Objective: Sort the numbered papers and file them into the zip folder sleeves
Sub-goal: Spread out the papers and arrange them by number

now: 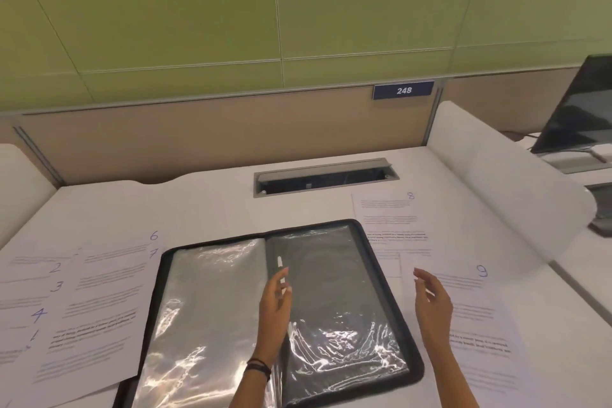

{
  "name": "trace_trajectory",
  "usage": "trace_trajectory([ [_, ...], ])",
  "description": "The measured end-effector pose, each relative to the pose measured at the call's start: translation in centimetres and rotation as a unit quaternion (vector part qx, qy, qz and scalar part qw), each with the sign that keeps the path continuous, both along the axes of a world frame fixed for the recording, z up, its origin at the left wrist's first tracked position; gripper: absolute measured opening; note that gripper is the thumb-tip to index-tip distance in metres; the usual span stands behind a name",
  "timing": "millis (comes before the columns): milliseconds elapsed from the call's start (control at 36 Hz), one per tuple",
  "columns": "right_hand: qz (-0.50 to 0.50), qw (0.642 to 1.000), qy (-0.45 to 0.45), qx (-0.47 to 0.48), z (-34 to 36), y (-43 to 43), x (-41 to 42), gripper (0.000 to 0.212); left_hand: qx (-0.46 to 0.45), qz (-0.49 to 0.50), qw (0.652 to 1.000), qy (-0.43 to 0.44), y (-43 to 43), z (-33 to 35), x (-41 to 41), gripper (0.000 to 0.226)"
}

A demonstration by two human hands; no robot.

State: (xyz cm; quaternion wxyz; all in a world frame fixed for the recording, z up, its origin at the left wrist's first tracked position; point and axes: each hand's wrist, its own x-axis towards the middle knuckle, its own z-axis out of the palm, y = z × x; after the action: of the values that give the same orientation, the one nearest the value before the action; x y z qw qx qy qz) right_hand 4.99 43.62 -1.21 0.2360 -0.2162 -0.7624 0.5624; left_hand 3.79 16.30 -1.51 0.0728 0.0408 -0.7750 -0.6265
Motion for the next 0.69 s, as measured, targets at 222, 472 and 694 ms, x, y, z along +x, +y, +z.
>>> trace_trajectory([
  [222, 0.064, 0.99, -0.02, 0.128, -0.9, 2.7, -1.1, 0.026, -0.091, -0.07, 0.993, 0.038, 3.9, -1.6, -1.2, 0.038],
  [472, 0.255, 0.891, -0.167, 0.335, -0.8, 4.6, -5.5, 0.043, -0.299, -0.107, 0.948, 0.019, 4.4, -3.4, -5.5, 0.041],
  [694, 0.332, 0.822, -0.236, 0.399, -1.1, 4.5, -9.1, 0.054, -0.468, -0.081, 0.88, -0.016, 4.6, -4.2, -6.4, 0.08],
])
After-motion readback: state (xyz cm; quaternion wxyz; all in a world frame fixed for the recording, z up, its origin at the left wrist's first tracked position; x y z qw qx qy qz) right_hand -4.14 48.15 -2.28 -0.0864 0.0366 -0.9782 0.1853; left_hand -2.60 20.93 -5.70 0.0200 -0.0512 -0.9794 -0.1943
